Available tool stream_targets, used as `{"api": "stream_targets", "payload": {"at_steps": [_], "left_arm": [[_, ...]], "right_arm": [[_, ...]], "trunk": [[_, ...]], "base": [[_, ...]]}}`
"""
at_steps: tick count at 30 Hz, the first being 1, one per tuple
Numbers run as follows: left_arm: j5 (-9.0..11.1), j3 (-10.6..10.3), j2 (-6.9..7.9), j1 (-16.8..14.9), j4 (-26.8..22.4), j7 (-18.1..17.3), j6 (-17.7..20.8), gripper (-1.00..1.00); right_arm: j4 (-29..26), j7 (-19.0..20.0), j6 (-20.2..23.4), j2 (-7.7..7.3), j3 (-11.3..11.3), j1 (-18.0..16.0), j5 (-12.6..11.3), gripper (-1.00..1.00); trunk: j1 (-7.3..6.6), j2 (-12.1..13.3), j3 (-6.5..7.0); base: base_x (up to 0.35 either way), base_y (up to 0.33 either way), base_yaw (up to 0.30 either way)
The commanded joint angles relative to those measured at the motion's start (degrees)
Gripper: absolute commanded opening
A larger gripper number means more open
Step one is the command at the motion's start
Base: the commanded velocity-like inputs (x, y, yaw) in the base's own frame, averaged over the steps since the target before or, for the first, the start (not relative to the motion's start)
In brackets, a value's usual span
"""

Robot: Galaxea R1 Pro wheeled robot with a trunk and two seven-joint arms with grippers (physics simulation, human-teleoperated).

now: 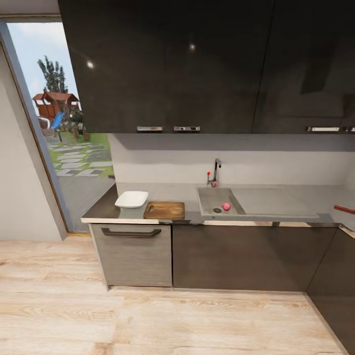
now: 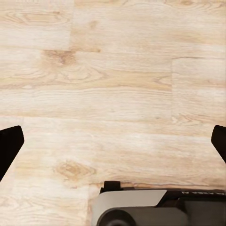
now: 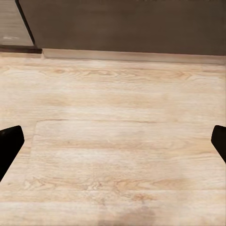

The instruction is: In the kitchen, take the Vidalia onion out of the sink, dice it on the chopping board with the paring knife, put the diced onion into the bowl on the countertop, then place both the paring knife and the chopping board into the sink.

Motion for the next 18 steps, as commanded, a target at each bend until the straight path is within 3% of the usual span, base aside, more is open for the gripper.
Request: {"api": "stream_targets", "payload": {"at_steps": [1,11,18], "left_arm": [[0.2,0.0,0.01,0.0,-0.1,0.0,-0.1,1.0],[0.2,0.0,0.04,0.0,-0.1,0.0,-0.1,1.0],[0.2,0.0,0.04,0.0,-0.1,0.0,-0.1,1.0]], "right_arm": [[0.0,-0.2,-0.1,0.0,0.0,0.0,0.0,1.0],[0.0,-0.2,-0.1,0.0,0.0,0.0,0.0,1.0],[0.0,-0.2,-0.1,0.0,0.1,0.0,0.0,1.0]], "trunk": [[-0.2,0.3,0.09],[-2.39,4.3,1.88],[-2.39,4.3,1.88]], "base": [[0.0,0.0,0.0],[0.0,0.0,0.0],[0.0,0.0,0.0]]}}
